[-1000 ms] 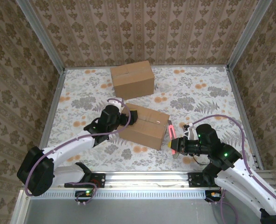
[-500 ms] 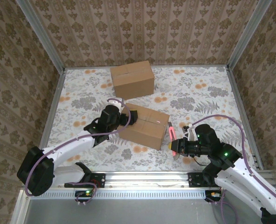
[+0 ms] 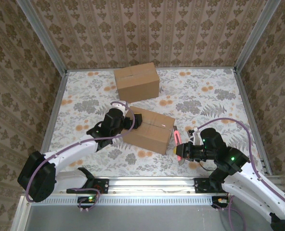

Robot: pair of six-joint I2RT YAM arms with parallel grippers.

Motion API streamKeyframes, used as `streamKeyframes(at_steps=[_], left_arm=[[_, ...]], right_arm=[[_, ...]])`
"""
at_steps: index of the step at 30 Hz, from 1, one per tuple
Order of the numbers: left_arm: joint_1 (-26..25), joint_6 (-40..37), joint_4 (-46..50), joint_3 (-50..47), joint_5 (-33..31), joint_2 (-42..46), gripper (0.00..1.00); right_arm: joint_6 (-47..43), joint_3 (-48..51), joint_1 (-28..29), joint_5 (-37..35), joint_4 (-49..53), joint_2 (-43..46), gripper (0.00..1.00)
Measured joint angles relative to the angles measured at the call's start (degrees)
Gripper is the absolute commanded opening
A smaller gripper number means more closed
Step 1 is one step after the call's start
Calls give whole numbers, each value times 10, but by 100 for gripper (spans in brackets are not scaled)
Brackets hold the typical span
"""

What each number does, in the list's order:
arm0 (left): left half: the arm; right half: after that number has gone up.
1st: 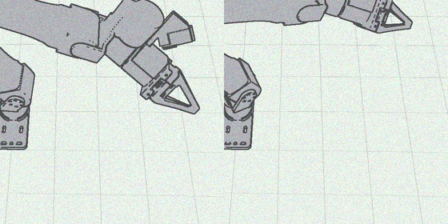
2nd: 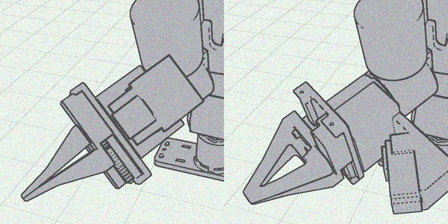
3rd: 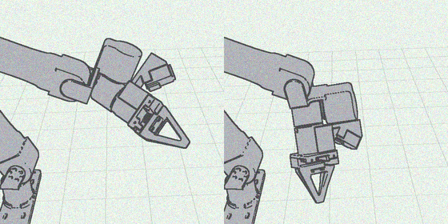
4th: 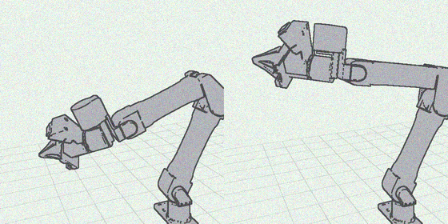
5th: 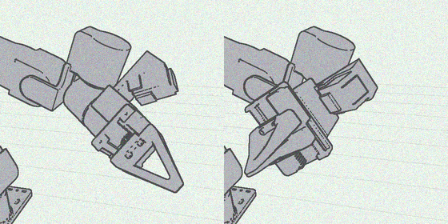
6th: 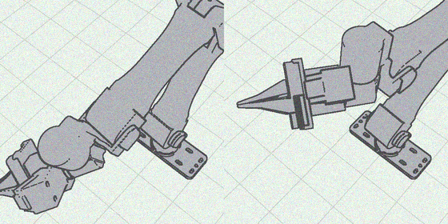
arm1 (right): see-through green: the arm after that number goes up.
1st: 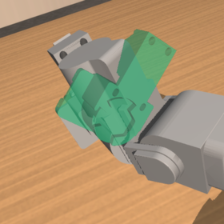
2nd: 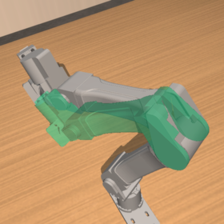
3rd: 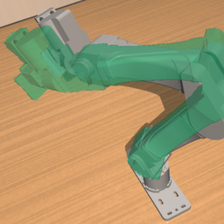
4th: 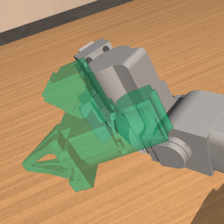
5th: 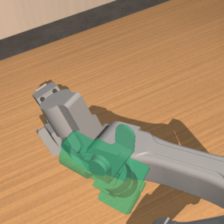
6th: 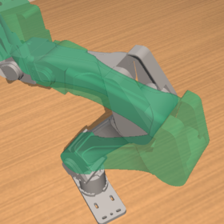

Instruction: Unpack the express box

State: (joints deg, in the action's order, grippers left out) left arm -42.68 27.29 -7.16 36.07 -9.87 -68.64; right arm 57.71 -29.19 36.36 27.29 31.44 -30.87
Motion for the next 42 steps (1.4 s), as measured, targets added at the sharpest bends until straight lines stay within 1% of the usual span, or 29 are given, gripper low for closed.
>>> streamKeyframes(at_steps=[5,12,17,29,42], left_arm=[[0,0,-6,0,0,-6,100],[0,0,-18,1,0,-14,100],[0,0,-24,1,0,-18,100],[1,0,-28,-1,0,-19,100],[1,0,-34,-5,-1,-19,100]], right_arm=[[19,0,17,-12,-11,-2,0],[41,0,59,-51,-28,-19,0],[55,0,79,-75,-31,-21,0],[81,0,106,-102,-41,-20,0],[108,0,152,-129,-43,-17,0]])
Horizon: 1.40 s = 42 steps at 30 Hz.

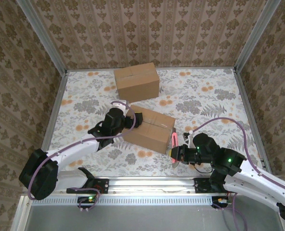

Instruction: Unpack the express box

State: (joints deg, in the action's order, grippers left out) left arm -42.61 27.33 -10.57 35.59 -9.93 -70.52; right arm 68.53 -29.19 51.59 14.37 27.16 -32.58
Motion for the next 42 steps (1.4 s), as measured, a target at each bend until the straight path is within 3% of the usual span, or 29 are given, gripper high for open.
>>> streamKeyframes(at_steps=[42], left_arm=[[3,1,-6,-3,1,-1,100]], right_arm=[[81,0,211,-155,3,0,0]])
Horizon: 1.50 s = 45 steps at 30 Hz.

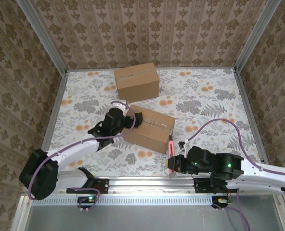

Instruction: Unpack the express box

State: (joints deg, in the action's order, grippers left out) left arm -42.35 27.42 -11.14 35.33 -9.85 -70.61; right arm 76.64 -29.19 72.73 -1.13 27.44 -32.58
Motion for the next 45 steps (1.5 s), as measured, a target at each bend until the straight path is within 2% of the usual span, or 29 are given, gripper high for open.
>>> streamKeyframes(at_steps=[8,12,17,21,24,27,31,34,40,45], left_arm=[[0,0,-3,0,1,-2,100],[0,0,-8,1,0,-5,100],[0,0,-7,4,0,-5,100],[1,0,-3,7,0,-5,100],[2,-2,7,13,3,-6,100],[5,-7,23,24,10,-7,100],[12,-20,48,43,19,-11,100],[16,-31,66,55,25,-12,100],[23,-55,111,84,32,-12,100],[31,-70,148,104,32,-12,100]], right_arm=[[3,0,20,-17,22,13,0],[1,-26,28,-35,85,43,0],[-1,-74,26,-93,176,102,0],[-17,-81,-7,-118,224,112,0],[-47,-81,-72,-118,245,111,0],[-98,-81,-179,-87,244,97,0],[-172,-52,-374,49,162,16,0],[-216,-23,-473,141,94,-75,0],[-313,-22,-567,223,-15,-221,0],[-346,-10,-619,252,-124,-321,0]])
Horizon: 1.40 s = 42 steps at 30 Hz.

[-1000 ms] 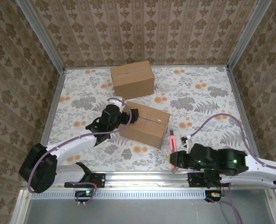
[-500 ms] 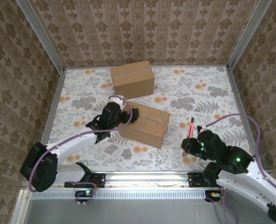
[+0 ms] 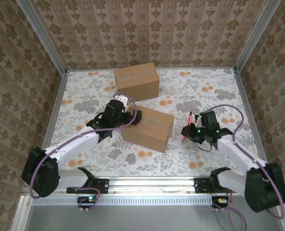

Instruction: Unpack the express box

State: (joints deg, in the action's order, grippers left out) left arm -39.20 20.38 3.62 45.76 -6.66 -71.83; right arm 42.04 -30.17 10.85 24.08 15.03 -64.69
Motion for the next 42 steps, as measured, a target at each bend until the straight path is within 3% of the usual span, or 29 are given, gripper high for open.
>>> streamKeyframes(at_steps=[10,27,34,38,42], left_arm=[[14,-16,55,26,8,13,100],[26,-21,81,63,41,53,100],[26,-19,131,92,56,86,100],[26,-5,175,92,69,128,100],[26,18,221,82,83,189,100]], right_arm=[[0,45,-39,-1,-116,-104,0],[43,59,-42,-18,-166,-131,1],[70,58,-42,-22,-162,-130,32],[85,56,-42,-22,-162,-122,45],[99,56,-42,-25,-161,-111,66]])
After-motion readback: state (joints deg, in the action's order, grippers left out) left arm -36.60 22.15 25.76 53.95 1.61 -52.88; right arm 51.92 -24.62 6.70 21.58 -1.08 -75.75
